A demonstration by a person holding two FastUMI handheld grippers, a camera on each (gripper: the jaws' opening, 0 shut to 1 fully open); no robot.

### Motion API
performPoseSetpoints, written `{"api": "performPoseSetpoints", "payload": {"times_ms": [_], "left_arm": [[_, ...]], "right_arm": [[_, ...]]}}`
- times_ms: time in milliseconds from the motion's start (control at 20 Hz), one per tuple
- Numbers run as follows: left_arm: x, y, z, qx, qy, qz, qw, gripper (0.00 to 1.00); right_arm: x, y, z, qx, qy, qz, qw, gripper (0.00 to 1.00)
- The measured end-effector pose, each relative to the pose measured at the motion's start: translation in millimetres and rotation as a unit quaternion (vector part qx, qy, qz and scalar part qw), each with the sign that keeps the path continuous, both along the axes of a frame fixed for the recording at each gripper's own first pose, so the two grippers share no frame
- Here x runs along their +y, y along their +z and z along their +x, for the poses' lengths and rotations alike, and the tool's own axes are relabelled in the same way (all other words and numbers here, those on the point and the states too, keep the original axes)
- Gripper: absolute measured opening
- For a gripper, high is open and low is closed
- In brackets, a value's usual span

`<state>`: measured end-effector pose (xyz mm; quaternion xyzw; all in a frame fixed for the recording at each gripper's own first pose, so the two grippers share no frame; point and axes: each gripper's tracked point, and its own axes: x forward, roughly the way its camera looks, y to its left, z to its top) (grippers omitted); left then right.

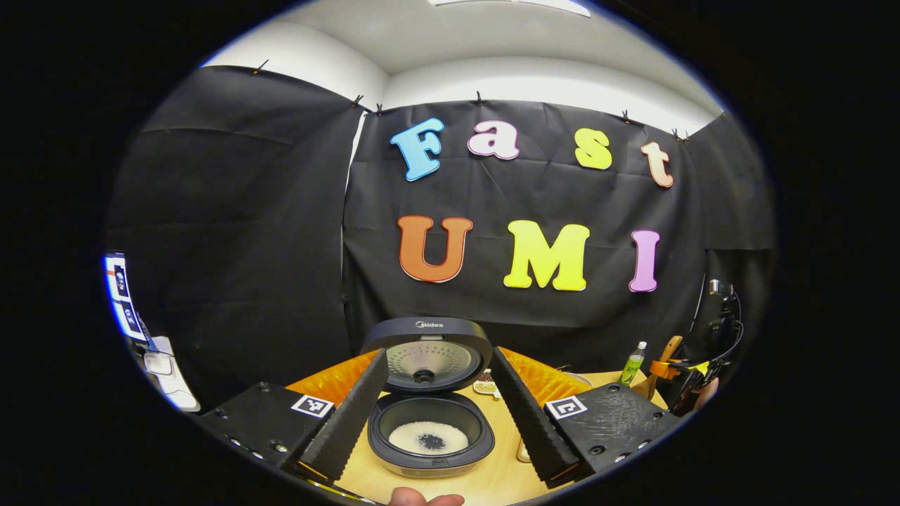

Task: Close the left gripper, press the button to open the rice cooker; take a wooden spoon from the chopstick holder with the right hand, scoop a spoonful of rice and pour it into the rice cooker, then put the wooden spoon back into the chopstick holder.

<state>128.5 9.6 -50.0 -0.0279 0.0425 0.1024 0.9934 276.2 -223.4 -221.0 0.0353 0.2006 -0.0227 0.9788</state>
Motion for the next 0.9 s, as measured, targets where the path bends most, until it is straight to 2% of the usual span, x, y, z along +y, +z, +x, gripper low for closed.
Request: {"api": "performPoseSetpoints", "payload": {"times_ms": [250, 550, 900], "left_arm": [[34.7, 1.5, -15.1, 0.001, 0.012, -0.003, 1.000, 0.94], [50.8, -3.3, -28.3, 0.011, 0.020, 0.016, 1.000, 0.94], [50.0, -7.0, -34.2, 0.017, 0.030, 0.017, 0.999, 0.94]], "right_arm": [[53.4, -22.3, 7.2, 0.014, 0.012, 0.018, 1.000, 0.09], [63.2, -83.6, 18.8, 0.047, -0.010, 0.013, 0.999, 0.09], [43.3, -138.2, 19.6, 0.069, -0.037, -0.074, 0.994, 0.08]]}}
